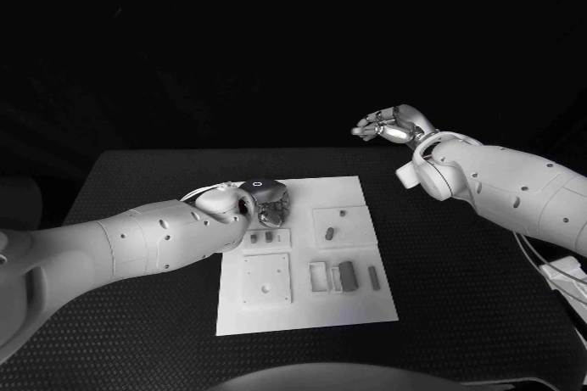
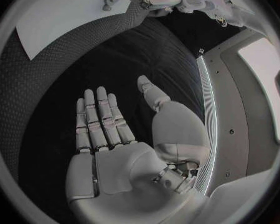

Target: Assemble the parts on the task board

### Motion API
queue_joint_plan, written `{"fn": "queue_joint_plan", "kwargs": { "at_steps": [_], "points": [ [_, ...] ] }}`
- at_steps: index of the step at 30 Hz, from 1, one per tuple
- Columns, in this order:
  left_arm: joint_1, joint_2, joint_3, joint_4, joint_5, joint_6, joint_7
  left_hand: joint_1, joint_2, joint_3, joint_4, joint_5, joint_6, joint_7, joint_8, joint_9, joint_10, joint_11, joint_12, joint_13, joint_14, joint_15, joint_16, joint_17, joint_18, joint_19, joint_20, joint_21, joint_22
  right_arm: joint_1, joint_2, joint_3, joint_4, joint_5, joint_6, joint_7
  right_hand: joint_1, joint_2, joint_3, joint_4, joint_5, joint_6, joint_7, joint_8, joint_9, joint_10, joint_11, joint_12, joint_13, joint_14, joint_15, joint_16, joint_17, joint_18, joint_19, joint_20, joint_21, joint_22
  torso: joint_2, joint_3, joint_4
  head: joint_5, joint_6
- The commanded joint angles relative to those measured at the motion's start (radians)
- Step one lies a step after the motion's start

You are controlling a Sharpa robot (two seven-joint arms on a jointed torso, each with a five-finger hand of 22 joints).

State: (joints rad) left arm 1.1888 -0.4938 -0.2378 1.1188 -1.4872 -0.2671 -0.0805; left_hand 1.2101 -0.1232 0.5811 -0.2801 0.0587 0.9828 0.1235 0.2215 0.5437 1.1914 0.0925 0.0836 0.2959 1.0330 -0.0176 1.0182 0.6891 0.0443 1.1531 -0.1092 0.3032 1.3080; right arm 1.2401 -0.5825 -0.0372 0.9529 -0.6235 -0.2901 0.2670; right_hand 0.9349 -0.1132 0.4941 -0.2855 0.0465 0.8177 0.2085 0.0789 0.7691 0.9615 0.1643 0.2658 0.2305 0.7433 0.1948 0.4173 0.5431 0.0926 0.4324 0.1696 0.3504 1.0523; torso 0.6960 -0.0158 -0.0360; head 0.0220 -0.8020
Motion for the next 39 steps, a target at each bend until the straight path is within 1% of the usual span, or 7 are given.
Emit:
{"fn": "queue_joint_plan", "kwargs": {
  "at_steps": [1,7,16,28,31,36,39],
  "points": [
    [-0.008,0.005,-0.001,-0.005,-0.011,0.019,0.008,0.000,0.009,0.002,-0.003,-0.001,0.009,0.004,0.008,-0.001,0.011,-0.001,0.003,0.000,0.007,0.000,0.009,0.001,0.021,0.003,-0.008,0.008,0.027,0.000,0.001,0.000,0.000,-0.001,0.015,0.009,-0.004,0.005,-0.002,0.000,-0.001,-0.007,0.002,-0.003,-0.001,0.004,0.003,-0.006,-0.001,-0.005,0.001,-0.004,0.001,-0.020,-0.007,-0.001,-0.005,0.002,0.000,-0.0001,-0.0002,-0.001,0.000],
    [-0.012,0.007,-0.001,-0.010,-0.011,0.012,0.011,-0.001,0.017,0.003,-0.002,-0.001,0.033,0.000,0.022,-0.001,0.041,-0.009,0.008,0.005,0.015,-0.008,0.030,-0.002,0.023,0.008,-0.014,0.034,0.026,-0.001,0.001,0.000,0.000,-0.001,0.015,0.010,-0.004,0.005,-0.002,0.000,-0.001,-0.007,0.002,-0.003,-0.001,0.004,0.003,-0.006,-0.001,-0.005,0.001,-0.005,0.001,-0.020,-0.007,-0.001,-0.005,0.002,0.000,0.0008,-0.0002,-0.003,0.000],
    [-0.012,0.007,-0.001,-0.009,-0.011,-0.008,0.018,0.004,0.031,0.015,-0.004,0.001,0.075,-0.011,0.044,0.002,0.086,-0.026,0.017,0.013,0.037,-0.023,0.050,-0.010,0.020,0.012,-0.025,0.056,0.025,-0.001,0.001,0.000,0.000,-0.001,0.014,0.010,-0.005,0.006,-0.002,0.001,-0.001,-0.007,0.002,-0.003,-0.001,0.004,0.003,-0.006,-0.001,-0.005,0.001,-0.005,0.002,-0.020,-0.007,-0.001,-0.005,0.002,0.000,-0.0001,0.0003,-0.006,0.004],
    [-0.012,0.005,-0.001,-0.015,-0.011,-0.047,0.022,0.046,0.028,0.058,-0.009,-0.001,0.094,-0.018,0.052,0.004,0.115,-0.039,0.017,0.019,0.070,-0.036,0.069,-0.019,0.017,0.032,-0.040,0.079,0.024,-0.002,0.000,0.000,0.001,0.002,0.014,0.010,-0.006,0.006,-0.003,0.001,-0.001,-0.007,0.002,-0.003,-0.001,0.005,0.003,-0.006,-0.002,-0.005,0.001,-0.005,0.002,-0.020,-0.007,-0.001,-0.006,0.002,0.000,0.0002,0.0005,-0.002,0.002],
    [-0.012,0.003,-0.001,-0.014,-0.011,-0.068,0.035,0.050,0.027,0.063,-0.008,0.001,0.097,-0.020,0.054,0.005,0.120,-0.040,0.017,0.021,0.076,-0.038,0.072,-0.020,0.017,0.037,-0.042,0.083,0.024,-0.002,-0.001,0.000,0.003,0.002,0.014,0.010,-0.006,0.006,-0.003,0.001,-0.001,-0.007,0.002,-0.003,-0.001,0.005,0.003,-0.006,-0.002,-0.006,0.001,-0.005,0.002,-0.020,-0.007,-0.001,-0.006,0.002,0.000,-0.0002,0.0007,-0.003,0.007],
    [-0.011,-0.016,-0.001,0.000,0.017,-0.135,0.050,0.047,0.031,0.069,-0.007,-0.003,0.115,-0.028,0.064,0.010,0.141,-0.049,0.022,0.028,0.098,-0.046,0.081,-0.025,0.018,0.056,-0.050,0.097,0.024,-0.002,-0.002,0.000,0.002,0.002,0.013,0.010,-0.006,0.006,-0.003,0.001,-0.001,-0.007,0.002,-0.003,-0.001,0.005,0.003,-0.006,-0.002,-0.006,0.001,-0.005,0.002,-0.020,-0.007,-0.001,-0.006,0.002,-0.001,0.0000,0.0001,-0.005,0.009],
    [-0.011,-0.024,-0.001,0.011,0.035,-0.153,0.060,0.047,0.032,0.069,-0.007,-0.003,0.117,-0.029,0.065,0.010,0.142,-0.050,0.021,0.028,0.100,-0.047,0.082,-0.025,0.018,0.057,-0.051,0.099,0.024,-0.002,-0.003,0.000,0.000,0.004,0.013,0.011,-0.006,0.006,-0.003,0.001,-0.001,-0.007,0.002,-0.003,-0.001,0.005,0.003,-0.006,-0.002,-0.006,0.001,-0.005,0.002,-0.020,-0.007,-0.001,-0.006,0.003,-0.001,0.0000,0.0011,-0.005,0.009]
  ]
}}
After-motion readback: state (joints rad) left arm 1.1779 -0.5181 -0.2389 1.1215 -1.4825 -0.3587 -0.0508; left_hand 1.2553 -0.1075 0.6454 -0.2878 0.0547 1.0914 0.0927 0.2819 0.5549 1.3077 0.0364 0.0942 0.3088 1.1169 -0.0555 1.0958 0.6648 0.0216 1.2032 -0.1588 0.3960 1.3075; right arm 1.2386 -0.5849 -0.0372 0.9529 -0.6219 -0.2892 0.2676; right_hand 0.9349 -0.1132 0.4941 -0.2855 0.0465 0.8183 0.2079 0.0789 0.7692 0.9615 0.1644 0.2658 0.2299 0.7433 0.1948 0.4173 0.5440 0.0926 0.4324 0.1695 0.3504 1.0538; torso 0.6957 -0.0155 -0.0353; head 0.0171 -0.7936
